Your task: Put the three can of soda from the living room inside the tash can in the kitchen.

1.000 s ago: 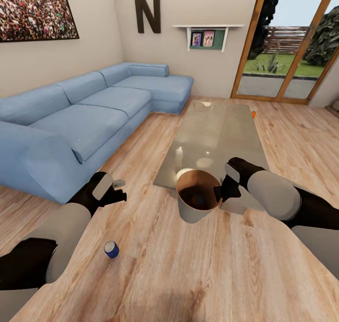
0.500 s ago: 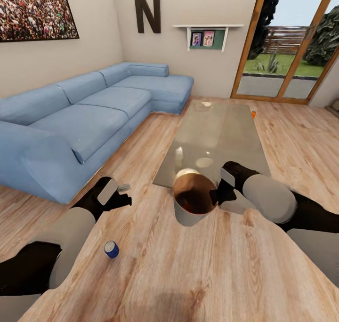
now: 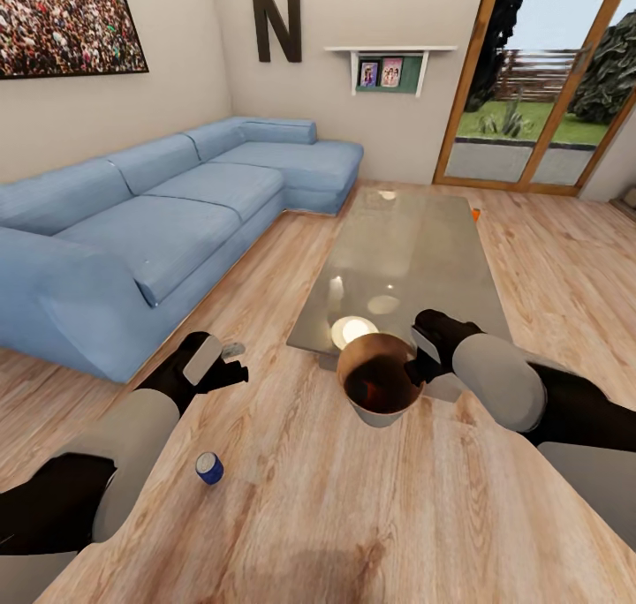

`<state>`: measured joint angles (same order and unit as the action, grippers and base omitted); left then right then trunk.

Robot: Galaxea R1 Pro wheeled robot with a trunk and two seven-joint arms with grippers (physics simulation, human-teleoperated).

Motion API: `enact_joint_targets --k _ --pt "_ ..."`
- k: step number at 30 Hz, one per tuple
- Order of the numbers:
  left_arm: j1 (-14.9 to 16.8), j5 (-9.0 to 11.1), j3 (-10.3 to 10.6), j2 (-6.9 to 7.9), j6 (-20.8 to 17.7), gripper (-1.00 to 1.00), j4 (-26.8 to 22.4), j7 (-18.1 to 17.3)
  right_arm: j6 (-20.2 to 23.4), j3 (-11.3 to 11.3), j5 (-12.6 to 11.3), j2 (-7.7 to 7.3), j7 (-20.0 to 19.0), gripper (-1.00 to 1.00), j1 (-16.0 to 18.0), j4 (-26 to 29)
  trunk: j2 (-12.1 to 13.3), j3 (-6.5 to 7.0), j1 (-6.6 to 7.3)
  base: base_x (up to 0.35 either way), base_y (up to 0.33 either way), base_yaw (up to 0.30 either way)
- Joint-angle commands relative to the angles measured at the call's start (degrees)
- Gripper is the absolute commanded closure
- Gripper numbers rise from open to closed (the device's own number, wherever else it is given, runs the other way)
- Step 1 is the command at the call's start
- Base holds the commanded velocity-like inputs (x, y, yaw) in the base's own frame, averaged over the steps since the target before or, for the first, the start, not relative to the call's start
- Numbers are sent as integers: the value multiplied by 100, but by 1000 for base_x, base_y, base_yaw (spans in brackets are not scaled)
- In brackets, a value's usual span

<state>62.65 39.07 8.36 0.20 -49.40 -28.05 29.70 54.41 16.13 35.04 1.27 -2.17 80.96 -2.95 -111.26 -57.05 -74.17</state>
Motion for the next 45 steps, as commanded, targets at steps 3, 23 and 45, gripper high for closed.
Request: enact_joint_targets --k 3,23,45 --pt "-33 -32 -98 -18 42 -100 -35 -50 -85 25 -93 -44 -39 100 -106 57 0 1 0 0 0 0" --pt "-1132 -66 -10 -46 390 -100 -367 -105 -1397 821 -1192 -188 -38 100 -2136 1683 0 79 0 -52 90 -65" --pt "-1133 -64 -18 -47 391 -100 -368 -105 -1406 821 -1185 -180 -30 100 -2137 1675 0 255 0 -35 267 -132"
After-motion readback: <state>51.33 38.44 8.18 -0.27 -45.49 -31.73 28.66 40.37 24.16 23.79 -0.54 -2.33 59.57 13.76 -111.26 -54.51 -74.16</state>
